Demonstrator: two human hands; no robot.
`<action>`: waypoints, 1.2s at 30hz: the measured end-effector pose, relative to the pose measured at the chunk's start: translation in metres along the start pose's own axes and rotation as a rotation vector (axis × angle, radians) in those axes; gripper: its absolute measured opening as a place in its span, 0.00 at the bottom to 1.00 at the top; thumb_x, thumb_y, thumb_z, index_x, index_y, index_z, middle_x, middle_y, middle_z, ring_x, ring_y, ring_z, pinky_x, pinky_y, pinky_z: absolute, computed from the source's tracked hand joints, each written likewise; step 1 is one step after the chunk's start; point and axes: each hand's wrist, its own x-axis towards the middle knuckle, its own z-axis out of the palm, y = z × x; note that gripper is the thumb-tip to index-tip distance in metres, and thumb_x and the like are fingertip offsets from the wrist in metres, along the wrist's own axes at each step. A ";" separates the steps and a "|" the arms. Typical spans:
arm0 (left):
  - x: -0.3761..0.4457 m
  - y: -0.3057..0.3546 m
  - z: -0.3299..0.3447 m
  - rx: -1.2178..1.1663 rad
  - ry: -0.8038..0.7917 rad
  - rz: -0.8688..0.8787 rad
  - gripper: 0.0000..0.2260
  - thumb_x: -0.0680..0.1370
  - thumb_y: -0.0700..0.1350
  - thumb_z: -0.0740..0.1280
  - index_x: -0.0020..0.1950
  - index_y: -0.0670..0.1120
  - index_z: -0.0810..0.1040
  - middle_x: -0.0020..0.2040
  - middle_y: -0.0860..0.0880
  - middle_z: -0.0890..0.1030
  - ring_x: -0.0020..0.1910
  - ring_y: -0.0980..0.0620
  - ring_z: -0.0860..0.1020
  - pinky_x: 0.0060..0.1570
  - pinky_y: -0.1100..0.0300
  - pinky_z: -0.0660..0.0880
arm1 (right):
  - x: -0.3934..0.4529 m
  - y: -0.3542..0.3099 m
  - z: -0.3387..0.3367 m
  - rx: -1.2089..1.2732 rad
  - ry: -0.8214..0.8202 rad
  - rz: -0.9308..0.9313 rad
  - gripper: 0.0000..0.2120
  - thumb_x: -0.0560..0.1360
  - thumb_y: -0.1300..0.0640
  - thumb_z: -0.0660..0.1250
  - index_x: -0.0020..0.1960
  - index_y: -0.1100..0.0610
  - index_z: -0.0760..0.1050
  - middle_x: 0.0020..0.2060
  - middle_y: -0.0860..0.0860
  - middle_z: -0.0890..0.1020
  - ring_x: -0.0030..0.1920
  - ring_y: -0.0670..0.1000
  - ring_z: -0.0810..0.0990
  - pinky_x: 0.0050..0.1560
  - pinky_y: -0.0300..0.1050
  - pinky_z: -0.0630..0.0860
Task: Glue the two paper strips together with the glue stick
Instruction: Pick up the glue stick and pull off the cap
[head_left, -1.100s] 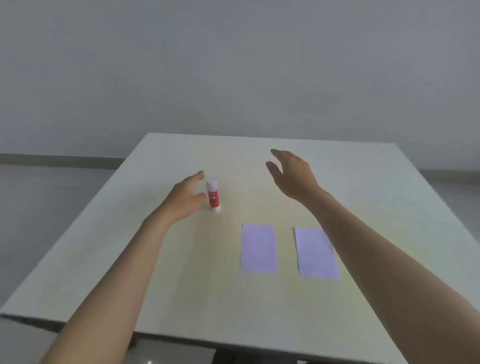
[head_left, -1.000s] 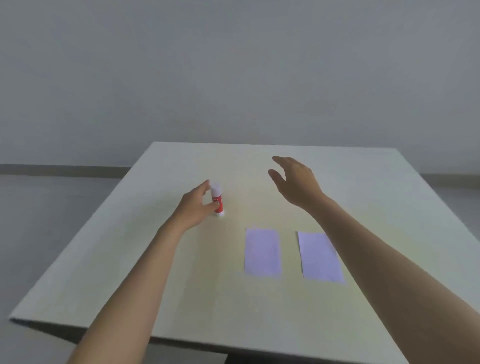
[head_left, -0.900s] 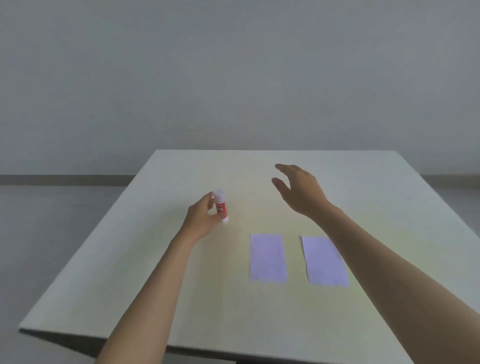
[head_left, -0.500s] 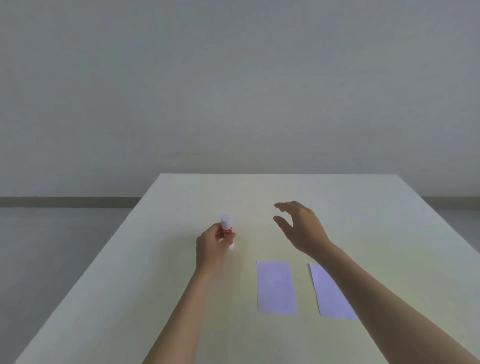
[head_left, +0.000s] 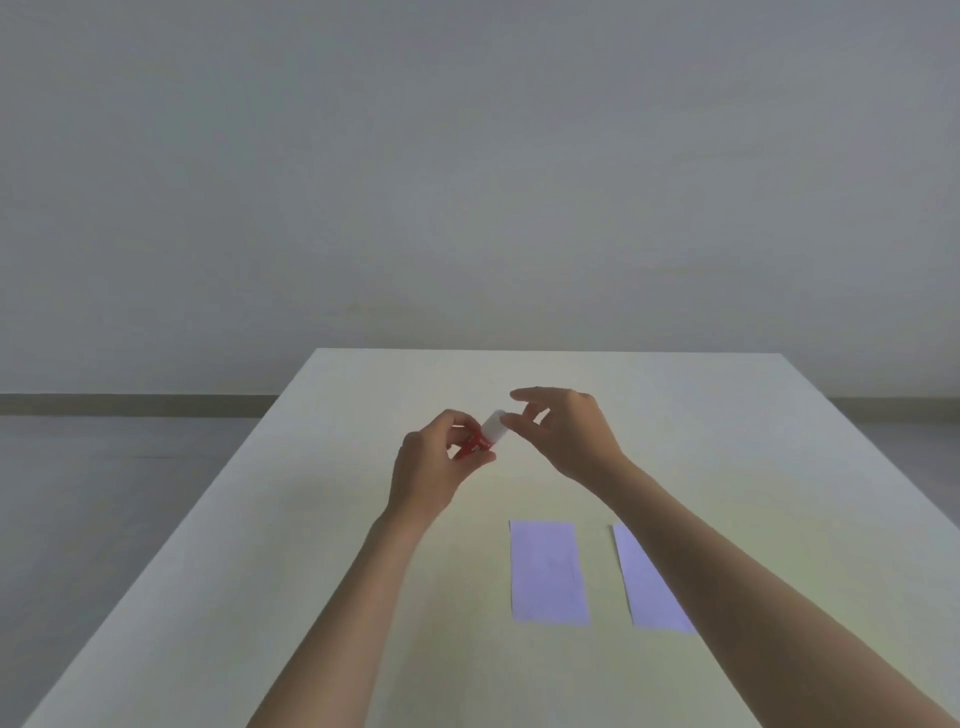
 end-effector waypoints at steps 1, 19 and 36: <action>0.000 0.003 -0.002 0.028 -0.004 0.019 0.13 0.67 0.47 0.77 0.46 0.54 0.76 0.41 0.58 0.83 0.43 0.61 0.81 0.45 0.66 0.75 | -0.001 -0.003 -0.001 0.016 -0.001 0.021 0.20 0.72 0.43 0.67 0.60 0.51 0.77 0.41 0.45 0.81 0.43 0.49 0.76 0.48 0.48 0.77; -0.014 0.034 -0.006 0.357 -0.033 0.222 0.10 0.69 0.48 0.74 0.48 0.53 0.78 0.43 0.57 0.83 0.38 0.54 0.76 0.35 0.61 0.69 | -0.025 0.011 -0.007 0.274 -0.107 0.086 0.10 0.71 0.58 0.70 0.52 0.55 0.78 0.39 0.57 0.83 0.31 0.50 0.78 0.34 0.41 0.73; -0.015 0.037 -0.010 0.364 -0.033 0.218 0.08 0.69 0.49 0.74 0.47 0.54 0.79 0.43 0.57 0.83 0.40 0.52 0.78 0.35 0.61 0.70 | -0.022 0.006 -0.010 0.343 -0.143 0.241 0.16 0.72 0.44 0.68 0.46 0.59 0.78 0.31 0.52 0.82 0.26 0.49 0.79 0.31 0.39 0.76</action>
